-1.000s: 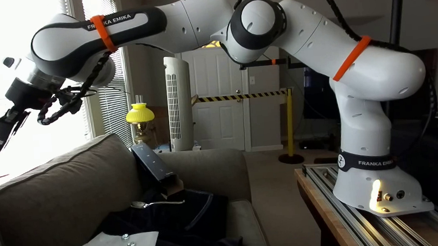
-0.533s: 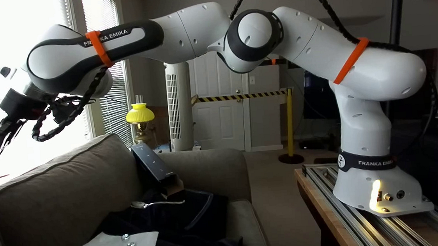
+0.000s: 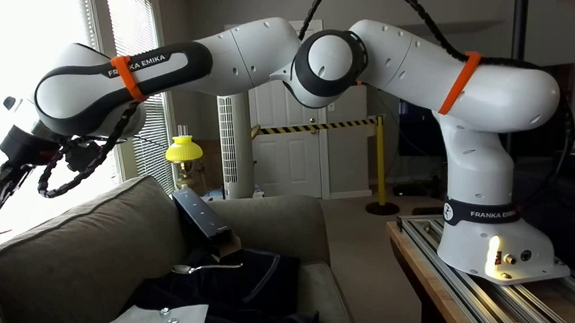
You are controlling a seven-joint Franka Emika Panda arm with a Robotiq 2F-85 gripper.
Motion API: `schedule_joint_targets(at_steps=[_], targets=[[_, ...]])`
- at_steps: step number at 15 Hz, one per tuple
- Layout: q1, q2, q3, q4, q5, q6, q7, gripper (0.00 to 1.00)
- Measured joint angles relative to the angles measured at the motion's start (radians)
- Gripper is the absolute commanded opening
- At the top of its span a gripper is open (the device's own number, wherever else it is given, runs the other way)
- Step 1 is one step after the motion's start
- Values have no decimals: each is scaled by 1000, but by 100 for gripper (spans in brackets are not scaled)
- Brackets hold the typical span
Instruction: Place the object inside the measuring cup
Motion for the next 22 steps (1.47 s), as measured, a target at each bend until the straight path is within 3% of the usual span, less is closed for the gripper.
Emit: schedule_joint_targets(at_steps=[22], targets=[[55,138,-60,171,-2,66,60,6]])
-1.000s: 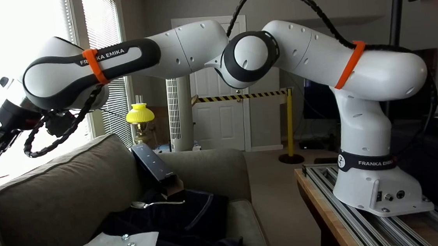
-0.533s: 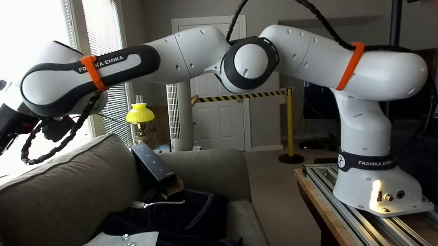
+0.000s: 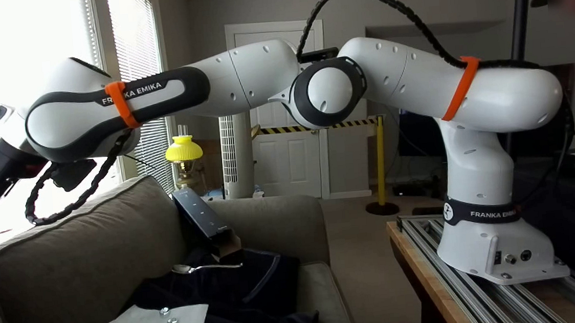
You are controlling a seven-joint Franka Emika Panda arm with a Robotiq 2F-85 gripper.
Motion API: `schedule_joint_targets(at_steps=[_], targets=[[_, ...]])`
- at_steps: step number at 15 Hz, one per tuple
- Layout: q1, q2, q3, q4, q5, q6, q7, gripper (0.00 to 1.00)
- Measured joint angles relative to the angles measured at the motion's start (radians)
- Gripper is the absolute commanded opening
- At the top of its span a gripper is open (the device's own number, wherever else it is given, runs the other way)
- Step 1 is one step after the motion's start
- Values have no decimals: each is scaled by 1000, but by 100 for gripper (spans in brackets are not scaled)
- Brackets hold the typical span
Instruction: Place the object inside the measuring cup
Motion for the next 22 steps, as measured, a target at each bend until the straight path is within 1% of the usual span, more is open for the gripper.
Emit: schedule_joint_targets(at_steps=[14,15,16,21,22], targets=[[18,32,-18,36,0,59,21,6],[18,34,-20,38,0,64,24,50],[19,36,-23,40,0,70,26,51],[25,44,-43,48,0,83,39,86],[26,45,-45,48,0,83,39,95]])
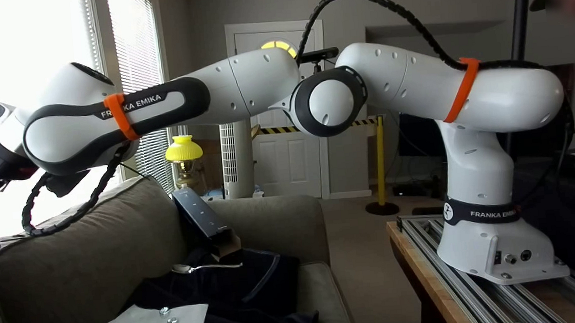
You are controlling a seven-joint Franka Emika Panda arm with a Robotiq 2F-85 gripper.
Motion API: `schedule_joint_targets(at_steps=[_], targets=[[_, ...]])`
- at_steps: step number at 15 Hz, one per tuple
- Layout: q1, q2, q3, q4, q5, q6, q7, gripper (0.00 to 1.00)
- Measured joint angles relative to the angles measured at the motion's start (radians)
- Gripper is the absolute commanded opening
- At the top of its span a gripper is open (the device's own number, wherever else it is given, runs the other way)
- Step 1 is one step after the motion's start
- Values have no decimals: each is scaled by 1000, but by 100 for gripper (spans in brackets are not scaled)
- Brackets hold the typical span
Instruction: Place the object inside the measuring cup
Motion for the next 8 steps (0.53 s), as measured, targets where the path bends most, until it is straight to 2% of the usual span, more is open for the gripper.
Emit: schedule_joint_targets(at_steps=[2,8], targets=[[1,0,-1,0,0,0,0,100],[10,-1,-3,0,0,-17,-7,100]])
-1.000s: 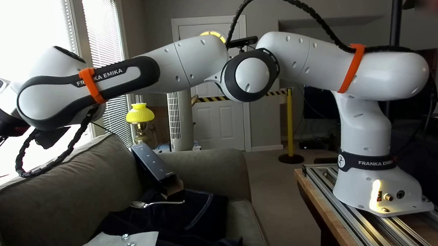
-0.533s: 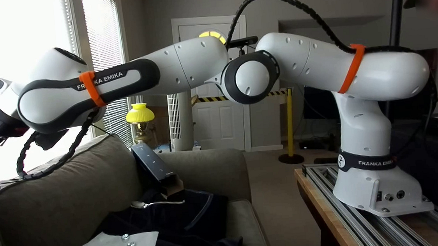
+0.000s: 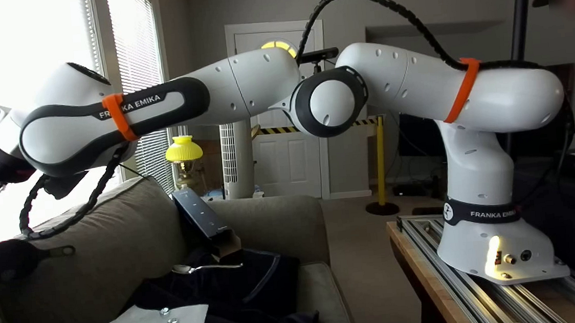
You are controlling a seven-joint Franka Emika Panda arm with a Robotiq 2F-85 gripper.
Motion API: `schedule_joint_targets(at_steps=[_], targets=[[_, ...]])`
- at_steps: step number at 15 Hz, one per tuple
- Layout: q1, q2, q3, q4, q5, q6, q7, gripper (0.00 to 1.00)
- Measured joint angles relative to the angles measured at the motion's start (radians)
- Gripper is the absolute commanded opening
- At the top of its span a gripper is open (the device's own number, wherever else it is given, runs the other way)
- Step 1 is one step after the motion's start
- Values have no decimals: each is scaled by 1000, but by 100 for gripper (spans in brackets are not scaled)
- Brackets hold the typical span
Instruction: Place the object inside the measuring cup
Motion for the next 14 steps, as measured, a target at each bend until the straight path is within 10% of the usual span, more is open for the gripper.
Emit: schedule_joint_targets(at_steps=[5,14], targets=[[8,-35,1,2,-5,-130,-66,100],[-2,-188,-7,2,-21,-699,-170,100]])
